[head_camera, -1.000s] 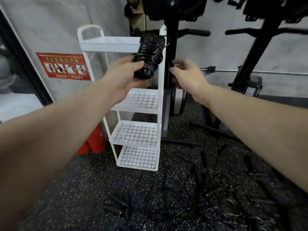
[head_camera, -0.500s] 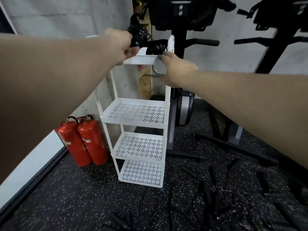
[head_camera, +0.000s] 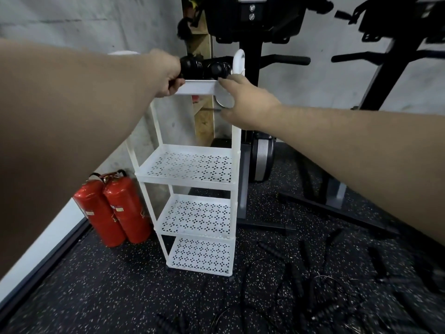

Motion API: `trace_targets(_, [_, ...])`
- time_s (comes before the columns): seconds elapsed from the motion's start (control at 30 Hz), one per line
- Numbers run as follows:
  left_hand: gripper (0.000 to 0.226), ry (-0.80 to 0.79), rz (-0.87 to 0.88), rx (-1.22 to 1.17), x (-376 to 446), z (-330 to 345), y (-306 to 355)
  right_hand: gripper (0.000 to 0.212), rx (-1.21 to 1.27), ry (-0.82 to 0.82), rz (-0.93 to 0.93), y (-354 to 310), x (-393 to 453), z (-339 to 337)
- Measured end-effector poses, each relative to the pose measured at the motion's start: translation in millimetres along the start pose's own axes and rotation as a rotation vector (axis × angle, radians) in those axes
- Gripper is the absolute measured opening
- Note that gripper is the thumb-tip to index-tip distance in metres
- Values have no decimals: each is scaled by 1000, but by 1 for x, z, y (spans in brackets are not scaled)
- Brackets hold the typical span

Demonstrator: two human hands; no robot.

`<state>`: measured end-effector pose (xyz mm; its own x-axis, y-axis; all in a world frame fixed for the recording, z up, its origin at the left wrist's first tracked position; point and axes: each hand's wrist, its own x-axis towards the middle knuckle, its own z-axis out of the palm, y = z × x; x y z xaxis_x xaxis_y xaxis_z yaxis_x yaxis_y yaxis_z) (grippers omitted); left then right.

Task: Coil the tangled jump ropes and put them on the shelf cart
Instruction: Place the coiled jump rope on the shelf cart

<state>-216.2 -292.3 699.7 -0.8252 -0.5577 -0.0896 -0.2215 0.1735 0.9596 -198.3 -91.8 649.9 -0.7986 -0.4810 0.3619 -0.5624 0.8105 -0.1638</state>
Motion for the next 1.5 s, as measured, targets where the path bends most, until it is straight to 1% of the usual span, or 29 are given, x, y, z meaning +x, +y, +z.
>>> trace_targets(0.07, [31, 18, 49, -3, -9, 1, -1, 73, 22, -43, 0, -3, -4, -3])
trace_targets(0.17, [26, 36, 135, 31, -34, 6, -3, 74, 62, -54, 0, -4, -15, -14])
trace_targets(0.23, [27, 41, 243, 115, -50, 10, -8, 74, 68, -40, 3, -5, -27, -24])
trace_targets(0.37, [54, 94, 463, 393, -84, 17, -24, 72, 73, -58, 14, -5, -58, -48])
trace_targets(0.43, [57, 40, 518, 457, -108, 22, -32, 71, 68, -74, 26, -3, -77, -59])
trace_targets(0.5, [50, -94, 528, 505, -134, 31, -39, 67, 40, -96, 40, 0, -100, -72])
trace_targets(0.67, [19, -411, 491, 553, -213, 71, -56, 56, -72, -199, 116, 18, -168, -97])
trace_targets(0.73, [15, -514, 483, 602, -247, 91, -65, 41, -107, -282, 145, 28, -199, -103])
trace_targets(0.83, [15, -669, 486, 660, -294, 124, -90, 6, -82, -435, 168, 48, -254, -106])
trace_targets(0.9, [19, -765, 484, 690, -324, 147, -114, 13, -14, -550, 180, 62, -295, -104])
trace_targets(0.97, [19, -857, 467, 684, -355, 169, -142, 6, 47, -637, 232, 80, -336, -96])
trace_targets(1.0, [18, -890, 447, 668, -368, 179, -156, 12, 55, -665, 245, 88, -353, -91])
trace_targets(1.07, [21, -941, 382, 631, -389, 199, -184, 24, 66, -728, 278, 107, -383, -79])
trace_targets(1.2, [30, -1006, 285, 629, -414, 234, -233, 21, 115, -822, 356, 145, -428, -42])
trace_targets(1.27, [39, -1031, 230, 641, -416, 249, -259, 23, 130, -833, 409, 164, -444, -18])
trace_targets(1.33, [43, -1048, 163, 631, -412, 260, -285, 17, 145, -817, 443, 184, -456, 8])
trace_targets(1.4, [39, -1046, 92, 610, -406, 270, -310, 13, 176, -773, 492, 205, -467, 34])
trace_targets(1.5, [24, -1026, -29, 593, -395, 283, -350, 14, 254, -720, 614, 237, -483, 80])
